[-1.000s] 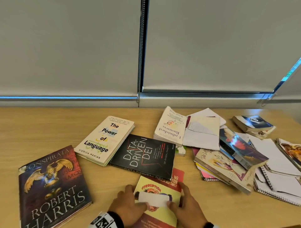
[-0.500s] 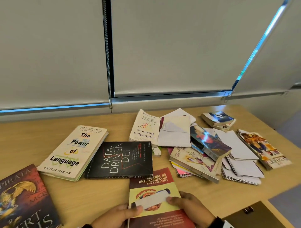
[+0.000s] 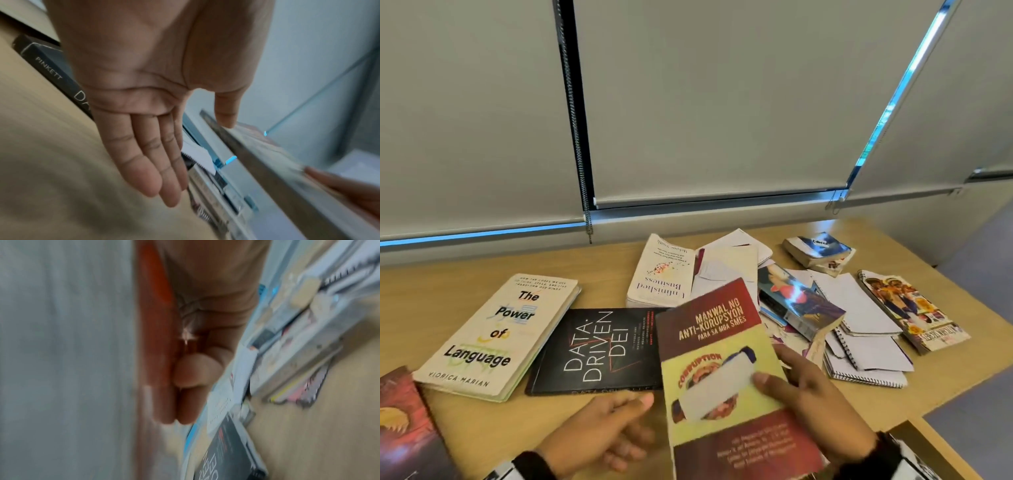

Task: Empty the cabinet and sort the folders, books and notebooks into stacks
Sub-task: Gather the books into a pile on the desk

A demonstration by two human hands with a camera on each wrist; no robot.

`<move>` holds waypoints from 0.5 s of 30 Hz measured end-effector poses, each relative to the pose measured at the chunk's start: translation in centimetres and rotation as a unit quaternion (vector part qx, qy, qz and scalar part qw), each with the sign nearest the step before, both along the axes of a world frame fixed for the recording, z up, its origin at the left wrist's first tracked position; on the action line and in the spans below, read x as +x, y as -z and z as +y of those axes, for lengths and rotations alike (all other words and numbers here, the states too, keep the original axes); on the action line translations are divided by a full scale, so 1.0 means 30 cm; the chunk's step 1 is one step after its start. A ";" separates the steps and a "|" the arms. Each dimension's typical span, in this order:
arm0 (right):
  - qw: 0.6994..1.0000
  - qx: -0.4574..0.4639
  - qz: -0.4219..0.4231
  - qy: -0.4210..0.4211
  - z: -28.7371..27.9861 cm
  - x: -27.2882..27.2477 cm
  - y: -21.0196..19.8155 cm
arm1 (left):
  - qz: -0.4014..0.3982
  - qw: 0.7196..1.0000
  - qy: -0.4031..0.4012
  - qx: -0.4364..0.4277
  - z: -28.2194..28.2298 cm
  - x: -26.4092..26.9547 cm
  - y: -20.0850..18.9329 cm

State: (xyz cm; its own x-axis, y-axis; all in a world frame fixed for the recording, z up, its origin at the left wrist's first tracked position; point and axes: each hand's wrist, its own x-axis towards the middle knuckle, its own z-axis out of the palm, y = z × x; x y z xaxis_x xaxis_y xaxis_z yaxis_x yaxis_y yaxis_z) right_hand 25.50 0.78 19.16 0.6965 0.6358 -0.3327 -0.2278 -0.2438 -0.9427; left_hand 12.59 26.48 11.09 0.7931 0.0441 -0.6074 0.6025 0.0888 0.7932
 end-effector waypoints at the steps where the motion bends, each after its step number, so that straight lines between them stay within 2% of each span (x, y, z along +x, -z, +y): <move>1: 1.000 0.016 0.010 0.011 0.049 0.025 0.031 | -0.008 1.000 -0.025 -0.017 0.006 0.013 0.001; 4: 0.999 0.024 0.026 0.005 0.240 0.099 0.140 | -0.039 0.988 -0.131 -0.069 0.021 0.042 -0.015; 8: 0.997 -0.047 0.053 -0.035 0.371 0.179 0.211 | 0.014 0.961 -0.270 -0.055 0.084 0.065 0.039; 11: 0.998 -0.067 -0.013 0.019 0.276 0.265 0.192 | 0.063 0.941 -0.331 -0.014 0.127 0.090 0.116; 13: 0.991 -0.061 -0.056 0.105 0.133 0.384 0.153 | 0.075 0.931 -0.356 0.026 0.120 0.118 0.137; 15: 0.962 -0.097 -0.125 0.221 -0.045 0.564 0.126 | 0.086 0.926 -0.356 0.088 0.112 0.147 0.156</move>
